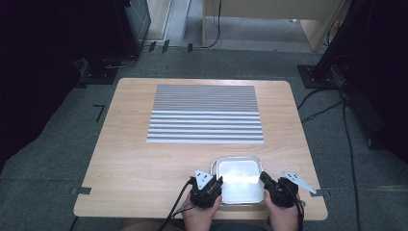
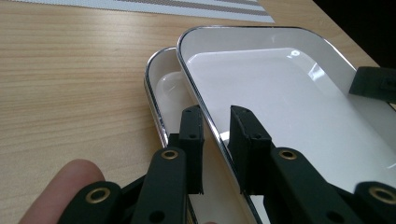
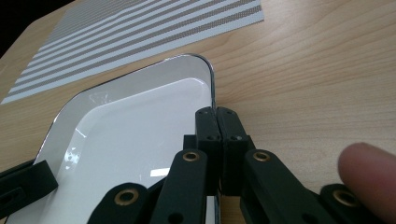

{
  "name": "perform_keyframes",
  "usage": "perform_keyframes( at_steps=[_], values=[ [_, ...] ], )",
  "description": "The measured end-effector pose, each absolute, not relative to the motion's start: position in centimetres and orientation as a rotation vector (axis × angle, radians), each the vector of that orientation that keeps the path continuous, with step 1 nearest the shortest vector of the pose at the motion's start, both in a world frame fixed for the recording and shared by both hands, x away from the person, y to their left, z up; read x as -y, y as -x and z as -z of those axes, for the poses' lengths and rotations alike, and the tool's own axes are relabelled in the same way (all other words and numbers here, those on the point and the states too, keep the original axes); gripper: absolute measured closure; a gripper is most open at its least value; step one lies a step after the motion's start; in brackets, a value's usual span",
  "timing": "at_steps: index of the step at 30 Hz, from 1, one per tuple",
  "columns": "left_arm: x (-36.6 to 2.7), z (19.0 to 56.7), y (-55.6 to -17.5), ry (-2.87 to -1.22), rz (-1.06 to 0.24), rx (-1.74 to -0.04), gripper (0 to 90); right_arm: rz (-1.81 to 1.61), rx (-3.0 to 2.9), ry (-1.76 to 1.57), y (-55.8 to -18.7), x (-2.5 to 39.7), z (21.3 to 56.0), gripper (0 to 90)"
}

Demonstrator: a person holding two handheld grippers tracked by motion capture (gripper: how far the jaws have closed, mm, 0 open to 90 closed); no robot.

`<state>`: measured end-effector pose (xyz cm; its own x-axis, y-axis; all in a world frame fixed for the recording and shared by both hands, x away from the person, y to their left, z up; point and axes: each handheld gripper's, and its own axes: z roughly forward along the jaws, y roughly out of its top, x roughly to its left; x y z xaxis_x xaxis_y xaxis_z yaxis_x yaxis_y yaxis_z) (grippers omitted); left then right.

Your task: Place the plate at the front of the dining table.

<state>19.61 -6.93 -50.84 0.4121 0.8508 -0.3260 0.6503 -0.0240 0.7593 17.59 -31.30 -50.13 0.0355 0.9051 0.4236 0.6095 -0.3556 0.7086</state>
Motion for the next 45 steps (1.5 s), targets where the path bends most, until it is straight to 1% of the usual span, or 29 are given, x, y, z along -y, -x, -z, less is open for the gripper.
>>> perform_keyframes(
  at_steps=[10,14,19,27,30,36,45],
  values=[
    [7.2,50.9,-19.7,-1.748,-0.316,-1.3,77.2,-1.247,-1.54,-1.985,-17.3,31.5,50.0,89.9],
    [7.0,50.1,-19.6,-1.748,-0.358,-1.276,79.6,-1.264,-1.534,-1.971,-17.1,31.3,49.6,90.0],
    [6.7,49.8,-19.9,-1.738,-0.348,-1.279,81.8,-1.272,-1.54,-1.959,-17.1,31.1,49.3,90.0],
    [5.4,48.8,-20.4,-1.705,-0.329,-1.283,83.7,-1.276,-1.546,-1.901,-17.3,30.1,48.2,90.0],
    [4.4,48.2,-20.9,-1.683,-0.333,-1.294,85.2,-1.27,-1.574,-1.842,-17.6,29.0,47.2,90.0],
    [2.8,47.4,-21.5,-1.646,-0.341,-1.303,87.3,-1.28,-1.613,-1.793,-18.4,27.5,46.5,89.9],
    [1.5,46.4,-22.4,-1.612,-0.372,-1.314,88.2,-1.296,-1.636,-1.77,-19.8,26.2,45.5,90.0]
  ],
)
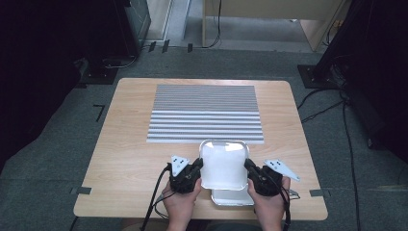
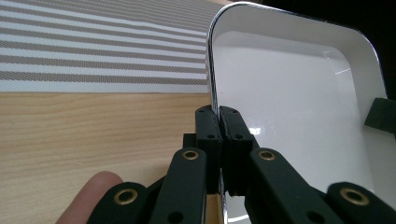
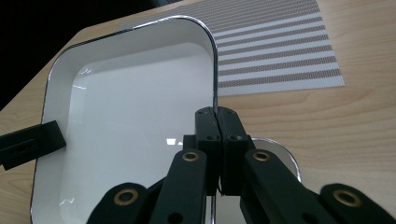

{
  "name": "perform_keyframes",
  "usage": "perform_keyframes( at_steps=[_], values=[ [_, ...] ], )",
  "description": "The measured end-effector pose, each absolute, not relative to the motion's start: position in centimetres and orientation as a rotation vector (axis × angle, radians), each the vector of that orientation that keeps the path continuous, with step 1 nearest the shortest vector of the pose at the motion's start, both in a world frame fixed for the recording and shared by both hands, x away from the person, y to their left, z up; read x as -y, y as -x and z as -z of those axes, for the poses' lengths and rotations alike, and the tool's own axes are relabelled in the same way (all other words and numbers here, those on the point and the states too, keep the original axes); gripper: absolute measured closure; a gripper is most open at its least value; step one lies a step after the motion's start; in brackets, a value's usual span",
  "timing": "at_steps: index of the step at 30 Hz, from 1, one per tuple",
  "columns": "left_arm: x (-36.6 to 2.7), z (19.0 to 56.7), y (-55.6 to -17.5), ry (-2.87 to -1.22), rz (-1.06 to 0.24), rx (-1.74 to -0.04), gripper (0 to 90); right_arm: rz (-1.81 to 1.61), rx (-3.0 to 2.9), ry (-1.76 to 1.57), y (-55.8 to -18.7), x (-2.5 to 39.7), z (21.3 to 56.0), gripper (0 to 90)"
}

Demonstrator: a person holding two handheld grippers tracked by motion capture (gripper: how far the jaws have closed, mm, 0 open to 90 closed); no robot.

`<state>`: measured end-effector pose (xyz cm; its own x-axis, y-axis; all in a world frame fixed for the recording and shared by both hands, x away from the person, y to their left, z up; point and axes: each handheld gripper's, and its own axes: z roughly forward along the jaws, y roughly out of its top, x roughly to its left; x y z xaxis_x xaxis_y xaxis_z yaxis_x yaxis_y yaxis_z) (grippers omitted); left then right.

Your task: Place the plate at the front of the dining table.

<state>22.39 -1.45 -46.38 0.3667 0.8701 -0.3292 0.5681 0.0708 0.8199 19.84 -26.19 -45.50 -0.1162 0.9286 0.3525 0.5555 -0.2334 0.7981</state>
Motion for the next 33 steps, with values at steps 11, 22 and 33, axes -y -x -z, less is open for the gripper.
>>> perform_keyframes(
  at_steps=[11,22,33],
  values=[
    [-0.5,45.1,-24.4,-1.589,-0.424,-1.325,88.4,-1.301,-1.645,-1.721,-22.4,23.9,44.3,90.0],
    [-1.7,44.1,-26.9,-1.579,-0.45,-1.329,88.6,-1.306,-1.655,-1.698,-25.5,22.3,43.3,90.0],
    [-2.7,43.8,-29.6,-1.554,-0.481,-1.33,89.0,-1.302,-1.672,-1.672,-28.2,21.3,42.5,90.0]
  ],
)
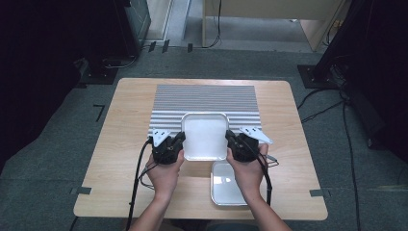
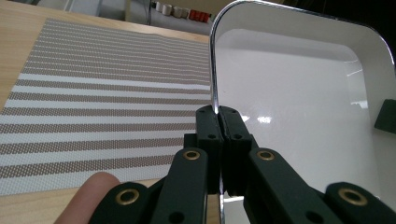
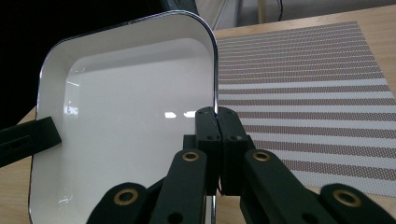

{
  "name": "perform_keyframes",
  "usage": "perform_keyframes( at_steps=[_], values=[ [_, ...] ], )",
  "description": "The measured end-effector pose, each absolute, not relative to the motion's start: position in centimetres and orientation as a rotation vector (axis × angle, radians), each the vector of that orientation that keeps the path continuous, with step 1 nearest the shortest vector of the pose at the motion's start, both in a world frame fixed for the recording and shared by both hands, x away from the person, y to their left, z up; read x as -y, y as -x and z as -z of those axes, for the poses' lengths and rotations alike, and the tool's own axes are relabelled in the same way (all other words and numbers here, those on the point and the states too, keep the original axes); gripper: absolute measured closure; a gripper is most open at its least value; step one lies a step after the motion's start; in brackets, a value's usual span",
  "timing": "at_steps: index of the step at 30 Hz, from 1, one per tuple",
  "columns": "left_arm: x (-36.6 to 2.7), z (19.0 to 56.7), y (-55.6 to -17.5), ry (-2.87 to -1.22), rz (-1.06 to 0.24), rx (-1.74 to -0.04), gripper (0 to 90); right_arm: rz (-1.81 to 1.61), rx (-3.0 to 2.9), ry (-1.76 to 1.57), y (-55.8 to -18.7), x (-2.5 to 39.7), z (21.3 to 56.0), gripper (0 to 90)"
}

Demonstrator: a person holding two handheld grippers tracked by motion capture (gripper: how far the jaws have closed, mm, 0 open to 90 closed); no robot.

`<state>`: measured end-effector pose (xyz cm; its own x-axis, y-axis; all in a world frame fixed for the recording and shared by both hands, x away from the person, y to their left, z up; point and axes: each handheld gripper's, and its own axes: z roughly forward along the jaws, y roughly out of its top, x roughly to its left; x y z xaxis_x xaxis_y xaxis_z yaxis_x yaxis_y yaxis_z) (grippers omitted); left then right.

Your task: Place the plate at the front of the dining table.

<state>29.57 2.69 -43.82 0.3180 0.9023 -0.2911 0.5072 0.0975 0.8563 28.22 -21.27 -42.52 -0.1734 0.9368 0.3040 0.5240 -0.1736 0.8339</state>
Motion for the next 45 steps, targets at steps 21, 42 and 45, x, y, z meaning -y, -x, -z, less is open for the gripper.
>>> perform_keyframes(
  at_steps=[21,42,45],
  values=[
    [-3.7,44.8,-35.6,-1.545,-0.455,-1.377,89.3,-1.292,-1.709,-1.685,-34.3,20.2,43.3,89.9],
    [-3.1,46.9,-43.0,-1.637,-0.44,-1.511,88.9,-1.152,-1.798,-1.807,-42.2,19.6,46.0,89.6],
    [-3.1,47.4,-44.0,-1.637,-0.408,-1.536,89.0,-1.115,-1.816,-1.807,-43.3,19.5,46.4,89.5]
  ],
)
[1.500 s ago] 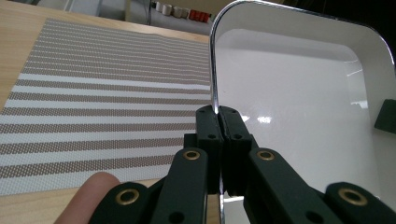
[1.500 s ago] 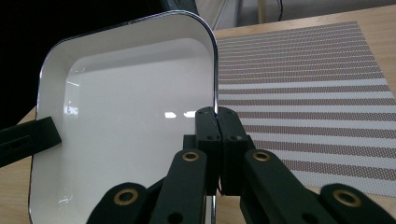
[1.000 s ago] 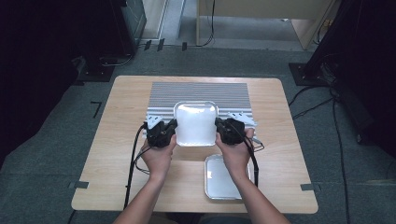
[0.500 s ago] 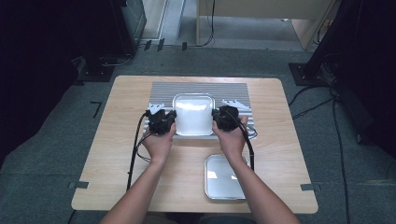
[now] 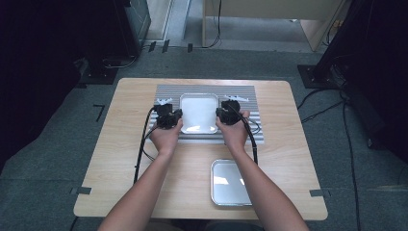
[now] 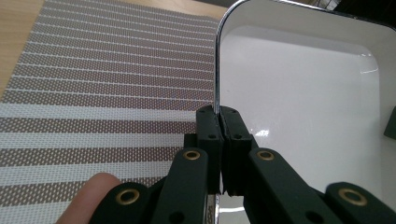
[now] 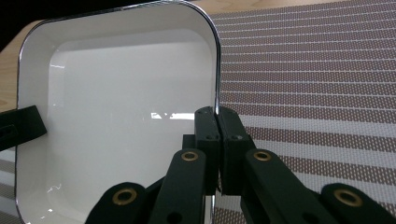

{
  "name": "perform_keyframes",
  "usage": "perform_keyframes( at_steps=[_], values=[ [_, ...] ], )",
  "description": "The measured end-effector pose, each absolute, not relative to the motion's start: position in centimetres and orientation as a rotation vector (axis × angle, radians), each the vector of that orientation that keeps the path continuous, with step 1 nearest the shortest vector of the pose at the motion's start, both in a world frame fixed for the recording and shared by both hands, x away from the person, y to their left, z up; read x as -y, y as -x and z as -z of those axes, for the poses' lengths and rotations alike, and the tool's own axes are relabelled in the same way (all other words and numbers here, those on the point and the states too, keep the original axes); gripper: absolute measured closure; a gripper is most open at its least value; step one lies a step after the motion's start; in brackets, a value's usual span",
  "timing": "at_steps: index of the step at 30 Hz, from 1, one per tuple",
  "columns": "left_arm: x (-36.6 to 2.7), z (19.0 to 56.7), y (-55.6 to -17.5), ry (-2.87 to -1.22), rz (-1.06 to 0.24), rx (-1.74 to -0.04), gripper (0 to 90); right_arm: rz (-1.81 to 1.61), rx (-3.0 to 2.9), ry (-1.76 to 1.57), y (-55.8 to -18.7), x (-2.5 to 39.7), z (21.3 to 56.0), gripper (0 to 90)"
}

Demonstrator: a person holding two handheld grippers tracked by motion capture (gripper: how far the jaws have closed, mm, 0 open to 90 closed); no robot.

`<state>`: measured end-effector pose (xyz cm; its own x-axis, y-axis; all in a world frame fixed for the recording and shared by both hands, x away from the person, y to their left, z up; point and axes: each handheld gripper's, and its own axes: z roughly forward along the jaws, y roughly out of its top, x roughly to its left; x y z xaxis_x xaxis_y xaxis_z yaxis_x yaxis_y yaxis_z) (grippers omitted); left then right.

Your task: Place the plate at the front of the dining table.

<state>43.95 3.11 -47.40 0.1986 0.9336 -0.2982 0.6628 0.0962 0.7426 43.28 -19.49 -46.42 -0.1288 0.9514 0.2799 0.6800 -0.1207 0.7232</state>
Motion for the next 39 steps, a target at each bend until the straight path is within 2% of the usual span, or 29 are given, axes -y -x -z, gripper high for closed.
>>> perform_keyframes(
  at_steps=[9,20,23,28,33,39],
  values=[
    [-3.3,48.7,-46.5,-1.662,-0.299,-1.6,88.6,-1.037,-1.882,-1.787,-45.8,19.4,47.1,89.2],
    [-2.2,48.9,-48.6,-1.701,-0.265,-1.63,88.9,-1.028,-1.842,-1.902,-47.5,20.3,48.6,88.7],
    [-2.2,49.3,-49.5,-1.731,-0.222,-1.668,87.2,-1.031,-1.838,-1.923,-48.0,20.4,48.7,88.6],
    [-1.7,49.1,-50.0,-1.766,-0.251,-1.666,85.3,-1.045,-1.839,-1.955,-48.4,20.6,49.5,87.8],
    [-1.6,49.4,-50.3,-1.745,-0.175,-1.69,75.8,-1.056,-1.857,-1.983,-48.6,21.0,50.2,86.5],
    [-1.7,49.5,-50.4,-1.756,-0.157,-1.662,74.3,-1.112,-1.842,-2.0,-48.7,21.5,50.5,87.1]
  ],
)
